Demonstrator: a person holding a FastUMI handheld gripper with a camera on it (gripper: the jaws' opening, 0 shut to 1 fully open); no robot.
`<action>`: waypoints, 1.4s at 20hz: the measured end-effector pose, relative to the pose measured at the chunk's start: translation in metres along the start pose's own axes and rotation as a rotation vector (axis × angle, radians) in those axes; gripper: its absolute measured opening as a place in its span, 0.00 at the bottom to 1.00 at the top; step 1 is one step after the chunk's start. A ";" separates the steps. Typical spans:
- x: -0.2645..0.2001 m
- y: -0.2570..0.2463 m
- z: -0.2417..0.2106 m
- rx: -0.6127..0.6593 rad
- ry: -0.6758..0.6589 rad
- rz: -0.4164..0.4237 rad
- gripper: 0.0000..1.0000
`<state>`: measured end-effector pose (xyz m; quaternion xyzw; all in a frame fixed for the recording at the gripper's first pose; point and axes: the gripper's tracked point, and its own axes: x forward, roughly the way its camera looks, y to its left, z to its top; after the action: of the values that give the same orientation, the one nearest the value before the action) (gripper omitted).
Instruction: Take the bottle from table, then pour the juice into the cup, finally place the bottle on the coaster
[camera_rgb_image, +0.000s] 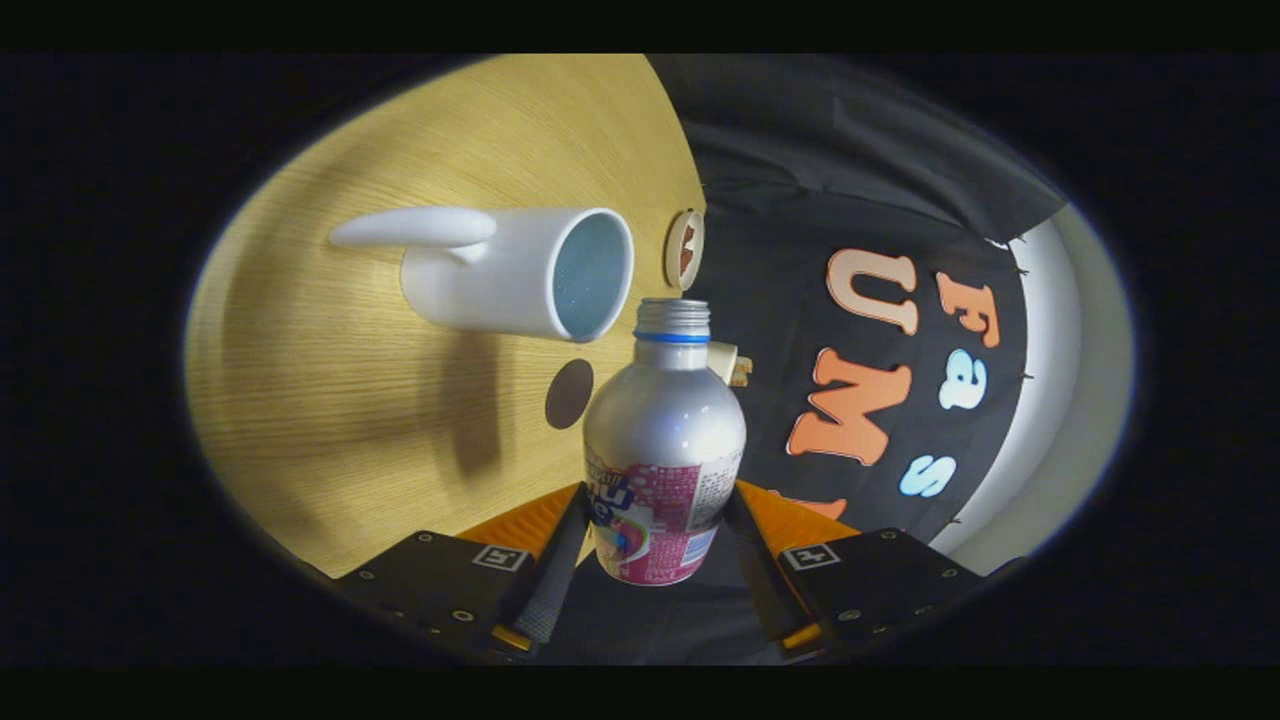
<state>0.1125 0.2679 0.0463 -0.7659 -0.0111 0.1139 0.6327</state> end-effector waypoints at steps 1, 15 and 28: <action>0.002 0.001 -0.001 -0.007 0.001 0.000 0.77; 0.010 0.006 -0.004 -0.123 0.012 0.039 0.77; 0.018 -0.004 -0.001 -0.192 0.021 0.040 0.77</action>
<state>0.1303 0.2705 0.0478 -0.8242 -0.0003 0.1169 0.5540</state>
